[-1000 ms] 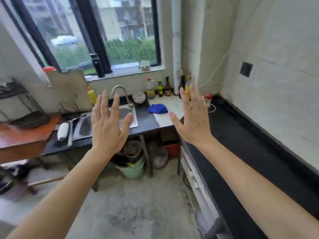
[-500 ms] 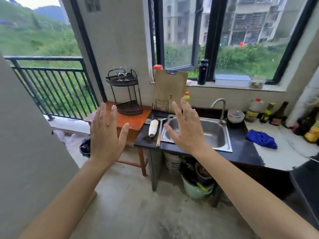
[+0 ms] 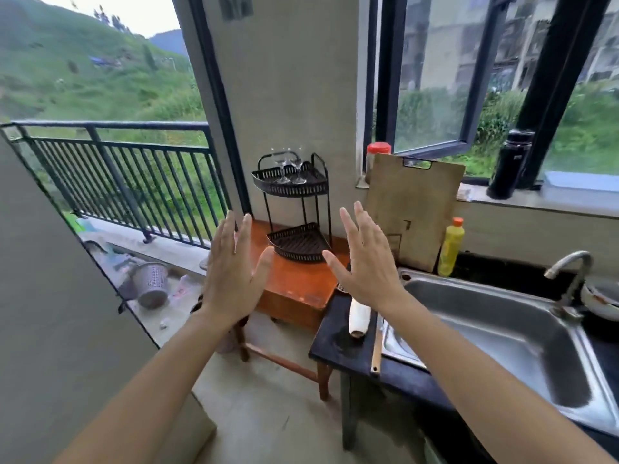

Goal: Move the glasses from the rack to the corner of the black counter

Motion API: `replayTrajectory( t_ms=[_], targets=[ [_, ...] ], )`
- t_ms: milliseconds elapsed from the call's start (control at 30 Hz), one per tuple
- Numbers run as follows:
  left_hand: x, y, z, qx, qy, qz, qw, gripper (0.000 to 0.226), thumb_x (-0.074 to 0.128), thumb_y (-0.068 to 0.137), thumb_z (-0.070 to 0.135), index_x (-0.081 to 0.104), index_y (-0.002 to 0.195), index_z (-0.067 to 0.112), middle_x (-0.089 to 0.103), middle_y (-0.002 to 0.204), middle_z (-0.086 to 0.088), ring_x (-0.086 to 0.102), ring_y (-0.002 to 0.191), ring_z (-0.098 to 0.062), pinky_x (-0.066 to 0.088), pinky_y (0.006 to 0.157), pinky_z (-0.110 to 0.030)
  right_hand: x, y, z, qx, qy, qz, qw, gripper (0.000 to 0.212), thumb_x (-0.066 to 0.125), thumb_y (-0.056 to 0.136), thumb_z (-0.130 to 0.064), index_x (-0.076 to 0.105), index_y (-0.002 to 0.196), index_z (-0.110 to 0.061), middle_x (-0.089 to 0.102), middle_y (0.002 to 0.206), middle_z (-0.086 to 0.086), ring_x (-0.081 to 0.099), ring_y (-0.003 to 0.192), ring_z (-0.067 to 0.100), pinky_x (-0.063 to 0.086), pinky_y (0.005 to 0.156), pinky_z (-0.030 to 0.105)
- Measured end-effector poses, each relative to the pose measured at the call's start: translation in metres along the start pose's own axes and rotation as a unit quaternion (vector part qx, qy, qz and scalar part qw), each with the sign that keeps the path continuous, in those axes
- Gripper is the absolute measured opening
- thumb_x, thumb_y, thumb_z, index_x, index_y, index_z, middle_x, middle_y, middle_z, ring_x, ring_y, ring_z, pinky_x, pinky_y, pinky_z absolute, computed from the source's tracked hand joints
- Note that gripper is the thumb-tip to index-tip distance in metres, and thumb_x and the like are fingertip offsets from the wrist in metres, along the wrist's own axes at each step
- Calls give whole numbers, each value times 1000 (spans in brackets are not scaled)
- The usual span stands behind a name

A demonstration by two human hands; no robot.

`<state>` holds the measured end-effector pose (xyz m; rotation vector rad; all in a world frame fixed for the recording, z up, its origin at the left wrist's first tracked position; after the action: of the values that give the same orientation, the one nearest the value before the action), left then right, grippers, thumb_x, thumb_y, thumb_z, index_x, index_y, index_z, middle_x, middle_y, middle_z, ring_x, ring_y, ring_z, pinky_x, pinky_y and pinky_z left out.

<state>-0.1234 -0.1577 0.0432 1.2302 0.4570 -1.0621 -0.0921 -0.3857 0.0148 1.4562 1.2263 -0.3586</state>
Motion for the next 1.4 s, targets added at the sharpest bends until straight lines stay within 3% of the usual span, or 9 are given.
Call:
replayTrajectory(
  t_ms=[233,500,600,767,1000,1133,1300,1400],
  targets=[
    [27,141,-47,9,-16,16,1000,72,34,98,54,21,157,14,12,166,-10,8,153,-23,7,121,-36,43,148,36,16,30,27,999,82,52,100,-50,12,162,-13,12,169,16,20,155,33,26,122,45],
    [90,260,-130,25,-64,16,998,69,39,100,50,19,157,16,14,166,-8,8,153,-21,11,121,-38,117,253,63,73,96,30,992,86,57,99,-44,5,162,-21,8,172,7,15,157,23,21,120,33],
    [128,311,-157,37,-114,0,993,68,44,100,45,20,157,17,15,166,-7,9,153,-21,9,118,-31,147,289,77,104,92,35,990,86,58,99,-43,5,162,-21,10,171,4,14,157,19,19,121,32],
    [193,394,-194,55,-197,-78,976,75,37,94,59,19,157,22,15,166,-4,12,153,-19,12,118,-32,185,344,92,168,87,36,981,86,61,99,-40,7,162,-19,16,170,0,20,154,14,19,120,26],
    [265,474,-222,51,-280,-168,944,80,43,93,63,11,157,26,22,163,1,21,150,-16,27,119,-48,229,395,114,255,129,17,958,95,66,94,-50,4,162,-29,19,169,-4,30,151,14,34,120,47],
    [297,491,-223,56,-307,-204,928,86,41,88,73,9,156,31,32,158,-1,30,146,-15,37,113,-50,247,415,130,274,145,-4,951,101,70,89,-51,3,162,-31,22,169,-6,33,150,14,38,118,49],
    [314,498,-213,43,-343,-229,910,90,44,85,71,8,157,31,37,156,5,39,140,-10,41,110,-45,265,434,143,279,179,-20,943,107,80,84,-44,8,162,-27,39,160,-4,44,143,12,46,112,47],
    [320,501,-207,41,-346,-232,908,85,47,88,67,6,155,36,44,151,7,45,133,-7,42,108,-40,272,445,148,272,192,-37,942,105,80,82,-49,13,161,-29,50,151,-6,51,135,9,52,105,43]
  ],
)
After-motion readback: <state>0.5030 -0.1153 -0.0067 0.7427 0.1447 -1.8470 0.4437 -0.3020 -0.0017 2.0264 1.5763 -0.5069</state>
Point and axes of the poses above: each hand's wrist, its own y-axis towards the middle knuckle, its own x-axis out of the palm, z = x × y, the point moved 7 cm from there along y, towards the middle knuckle
